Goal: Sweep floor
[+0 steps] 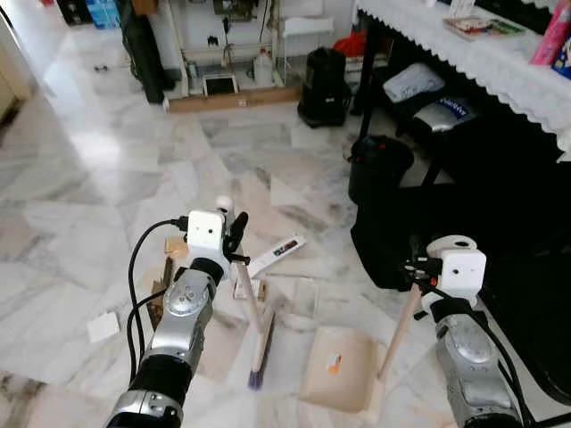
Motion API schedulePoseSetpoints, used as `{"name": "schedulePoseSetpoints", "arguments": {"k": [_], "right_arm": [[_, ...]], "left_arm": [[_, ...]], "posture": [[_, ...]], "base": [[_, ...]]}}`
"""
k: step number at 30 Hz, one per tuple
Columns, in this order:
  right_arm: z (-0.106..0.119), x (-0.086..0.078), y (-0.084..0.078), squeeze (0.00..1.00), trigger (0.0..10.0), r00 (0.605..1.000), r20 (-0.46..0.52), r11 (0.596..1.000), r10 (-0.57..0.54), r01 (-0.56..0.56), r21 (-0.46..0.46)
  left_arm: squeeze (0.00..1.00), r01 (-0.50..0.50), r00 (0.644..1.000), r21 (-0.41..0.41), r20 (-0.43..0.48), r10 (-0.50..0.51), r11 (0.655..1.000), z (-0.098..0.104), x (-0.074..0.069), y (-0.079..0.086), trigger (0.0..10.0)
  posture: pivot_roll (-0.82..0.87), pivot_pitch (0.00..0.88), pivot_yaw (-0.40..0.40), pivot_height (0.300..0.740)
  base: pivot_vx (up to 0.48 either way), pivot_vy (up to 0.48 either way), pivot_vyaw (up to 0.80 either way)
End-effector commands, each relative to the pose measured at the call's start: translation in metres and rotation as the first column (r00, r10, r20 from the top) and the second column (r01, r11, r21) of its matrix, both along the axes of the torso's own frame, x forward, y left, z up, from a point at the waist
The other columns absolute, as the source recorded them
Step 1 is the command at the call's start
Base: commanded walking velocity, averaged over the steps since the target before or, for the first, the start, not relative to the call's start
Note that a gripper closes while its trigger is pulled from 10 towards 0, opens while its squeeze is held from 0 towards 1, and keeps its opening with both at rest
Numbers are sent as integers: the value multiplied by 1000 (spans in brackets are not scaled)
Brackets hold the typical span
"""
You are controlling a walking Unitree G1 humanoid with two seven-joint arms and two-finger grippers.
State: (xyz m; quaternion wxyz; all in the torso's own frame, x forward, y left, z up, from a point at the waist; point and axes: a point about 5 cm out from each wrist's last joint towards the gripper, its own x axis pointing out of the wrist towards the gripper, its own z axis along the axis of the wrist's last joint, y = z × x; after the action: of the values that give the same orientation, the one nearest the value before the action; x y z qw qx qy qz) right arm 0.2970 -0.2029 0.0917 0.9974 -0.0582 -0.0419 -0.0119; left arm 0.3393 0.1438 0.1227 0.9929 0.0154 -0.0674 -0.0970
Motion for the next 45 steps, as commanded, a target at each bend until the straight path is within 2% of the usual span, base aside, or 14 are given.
{"name": "schedulePoseSetpoints", "arguments": {"k": [1, 23, 29, 40, 45], "right_arm": [[12, 2, -4, 0, 10000, 999, 54, 1000, -6, 6, 3], [16, 3, 1, 0, 10000, 997, 77, 1000, 24, -24, -10], [13, 0, 8, 0, 10000, 995, 73, 998, 62, -60, -30], [16, 1, 4, 0, 10000, 996, 83, 999, 42, -40, -16], [13, 0, 4, 0, 10000, 996, 74, 999, 45, -44, -16]], "left_arm": [[0, 11, 999, 2, 46, -11, 1000, 10, 2, -5, 10000], [0, 11, 999, 1, 53, -11, 1000, 12, 5, -5, 10000], [0, 18, 998, 0, 58, -18, 1000, 11, 2, -6, 10000], [0, 32, 998, 3, 58, -33, 999, 12, 3, -6, 10000], [0, 29, 998, 4, 62, -29, 1000, 14, 4, -7, 10000]], "posture": [[43, 63, 15, 740], [42, 59, 21, 740], [39, 1, 26, 740], [36, 3, 35, 740], [44, 33, 31, 740]], "base": [[311, 0, 0], [310, 0, 0], [310, 0, 0], [310, 0, 0], [313, 0, 0]]}}
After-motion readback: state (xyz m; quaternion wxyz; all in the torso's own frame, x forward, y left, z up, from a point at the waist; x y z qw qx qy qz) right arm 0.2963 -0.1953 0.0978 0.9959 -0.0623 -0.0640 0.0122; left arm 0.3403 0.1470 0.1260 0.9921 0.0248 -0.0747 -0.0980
